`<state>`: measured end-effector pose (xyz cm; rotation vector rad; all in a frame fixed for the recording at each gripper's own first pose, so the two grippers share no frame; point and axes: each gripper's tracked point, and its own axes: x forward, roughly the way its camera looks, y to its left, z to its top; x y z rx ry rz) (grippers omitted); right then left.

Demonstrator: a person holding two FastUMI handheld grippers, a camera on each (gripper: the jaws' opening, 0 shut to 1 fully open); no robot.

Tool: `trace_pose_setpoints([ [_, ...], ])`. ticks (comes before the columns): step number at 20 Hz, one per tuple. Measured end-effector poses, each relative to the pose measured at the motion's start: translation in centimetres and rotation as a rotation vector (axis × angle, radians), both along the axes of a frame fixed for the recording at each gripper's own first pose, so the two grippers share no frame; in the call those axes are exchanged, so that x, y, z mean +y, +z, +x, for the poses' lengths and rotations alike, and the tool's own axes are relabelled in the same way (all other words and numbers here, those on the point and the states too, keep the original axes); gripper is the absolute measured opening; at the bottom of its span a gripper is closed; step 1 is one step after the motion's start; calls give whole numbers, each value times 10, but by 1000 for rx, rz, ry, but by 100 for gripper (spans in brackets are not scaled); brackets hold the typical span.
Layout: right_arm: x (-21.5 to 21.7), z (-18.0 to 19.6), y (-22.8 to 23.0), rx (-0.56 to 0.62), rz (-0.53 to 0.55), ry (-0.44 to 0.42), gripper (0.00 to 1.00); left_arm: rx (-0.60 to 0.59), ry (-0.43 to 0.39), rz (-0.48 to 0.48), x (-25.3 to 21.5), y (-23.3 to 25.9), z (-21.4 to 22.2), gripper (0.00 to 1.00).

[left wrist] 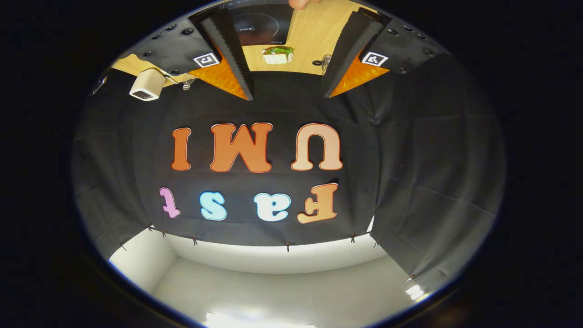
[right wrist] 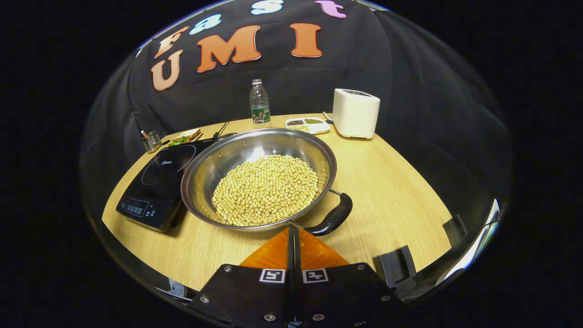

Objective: First push the handle of the pot to place it horizontally, then grasp the pot with both hands and set it on the induction cooktop.

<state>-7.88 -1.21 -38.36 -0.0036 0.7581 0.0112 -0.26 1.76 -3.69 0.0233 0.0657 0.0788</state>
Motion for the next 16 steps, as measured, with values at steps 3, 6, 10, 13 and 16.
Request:
trace_pose_setpoints([
  [3,-7,7,-1,-5,-12,-16,0,9,5,4,1,-4,2,99],
  [6,-14,14,-2,-12,-29,-31,0,15,8,2,1,-7,4,99],
  [10,-26,21,-3,-14,-38,-56,0,25,14,0,3,-12,9,99],
  [13,-33,32,-5,-20,-42,-74,0,32,7,-8,-1,-15,13,96],
  [16,-42,41,-6,-28,-54,-93,0,42,6,0,-3,-19,18,97],
])
